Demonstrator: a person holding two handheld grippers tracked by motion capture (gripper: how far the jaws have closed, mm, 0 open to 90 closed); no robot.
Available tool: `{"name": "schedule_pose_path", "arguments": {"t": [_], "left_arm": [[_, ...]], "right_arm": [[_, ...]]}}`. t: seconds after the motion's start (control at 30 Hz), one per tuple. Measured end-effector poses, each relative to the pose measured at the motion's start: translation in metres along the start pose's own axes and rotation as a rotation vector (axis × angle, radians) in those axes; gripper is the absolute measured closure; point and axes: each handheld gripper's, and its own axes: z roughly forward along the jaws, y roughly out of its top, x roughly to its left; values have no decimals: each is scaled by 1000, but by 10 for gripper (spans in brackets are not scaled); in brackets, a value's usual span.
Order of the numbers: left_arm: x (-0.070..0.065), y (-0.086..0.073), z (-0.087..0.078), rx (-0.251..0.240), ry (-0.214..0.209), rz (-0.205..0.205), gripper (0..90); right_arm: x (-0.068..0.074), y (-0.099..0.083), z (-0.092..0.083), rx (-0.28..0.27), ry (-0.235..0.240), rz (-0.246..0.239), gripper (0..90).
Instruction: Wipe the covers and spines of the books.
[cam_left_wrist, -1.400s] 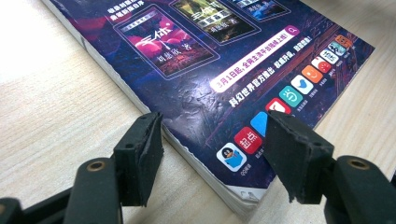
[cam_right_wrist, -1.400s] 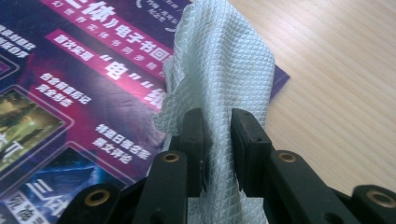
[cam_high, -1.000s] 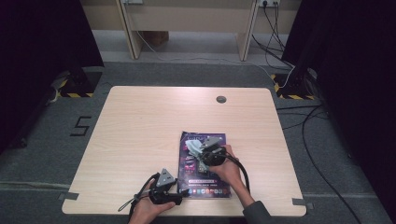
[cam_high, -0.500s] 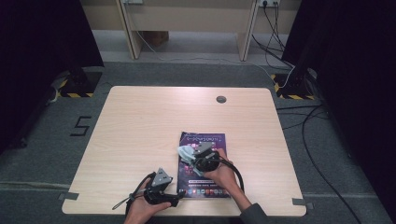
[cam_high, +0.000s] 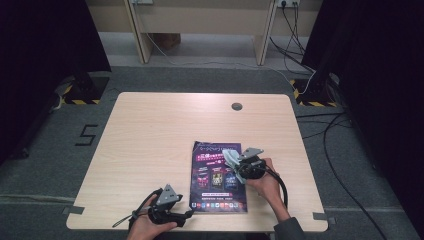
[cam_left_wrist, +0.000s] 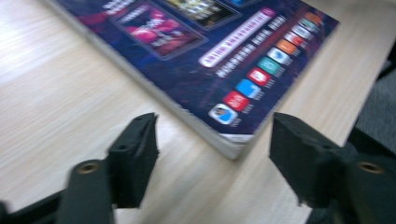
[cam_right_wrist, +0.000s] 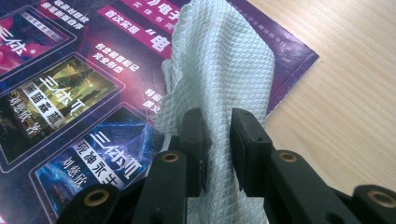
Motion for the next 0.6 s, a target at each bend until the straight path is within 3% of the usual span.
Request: {"name": "schedule_pose_path", "arguments": {"t": [0.17, 0.23, 0.6], "left_arm": [[-8, 2, 9, 11, -2, 71, 497], [-9, 2, 11, 30, 19, 91, 535], [-5, 12, 22, 48, 46, 99, 539]], "right_arm": [[1, 2, 0, 9, -18, -25, 755], [1, 2, 0, 10, -13, -21, 755], [2, 9, 7, 10, -57, -15, 768]]}}
